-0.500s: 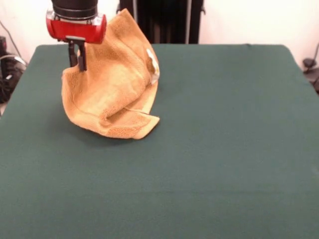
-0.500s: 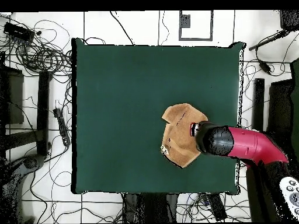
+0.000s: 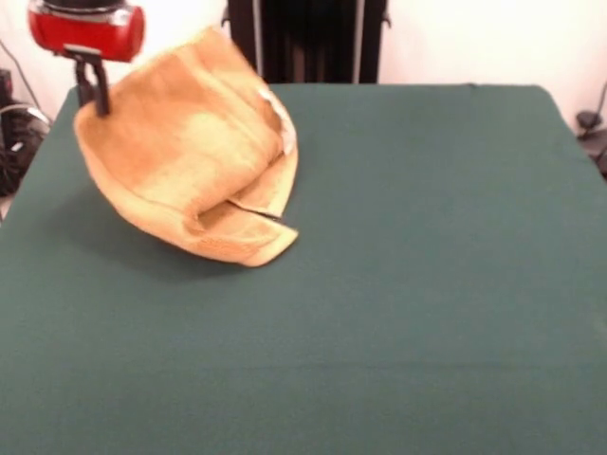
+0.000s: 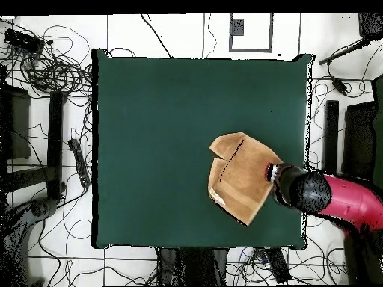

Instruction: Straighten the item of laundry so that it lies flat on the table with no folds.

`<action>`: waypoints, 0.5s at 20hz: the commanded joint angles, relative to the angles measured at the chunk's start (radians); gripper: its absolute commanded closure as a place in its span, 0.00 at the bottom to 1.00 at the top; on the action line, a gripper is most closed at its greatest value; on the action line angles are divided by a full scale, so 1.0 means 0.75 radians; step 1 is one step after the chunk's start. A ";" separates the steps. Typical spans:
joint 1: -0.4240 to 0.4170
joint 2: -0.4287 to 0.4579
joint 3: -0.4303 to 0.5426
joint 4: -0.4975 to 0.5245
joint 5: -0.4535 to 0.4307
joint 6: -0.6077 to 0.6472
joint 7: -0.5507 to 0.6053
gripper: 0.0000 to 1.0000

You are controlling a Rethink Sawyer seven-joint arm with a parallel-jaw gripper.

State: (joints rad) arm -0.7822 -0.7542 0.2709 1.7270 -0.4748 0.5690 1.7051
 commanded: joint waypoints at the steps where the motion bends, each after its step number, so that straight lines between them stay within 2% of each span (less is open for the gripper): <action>1: -0.036 -0.016 0.172 0.115 0.004 -0.050 -0.114 1.00; 7: -0.018 -0.029 0.167 0.108 0.031 -0.059 -0.026 1.00; 10: -0.015 -0.043 0.170 0.122 0.024 -0.060 -0.032 1.00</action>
State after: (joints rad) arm -0.8357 -0.7860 0.2744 1.7383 -0.4748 0.5692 1.7051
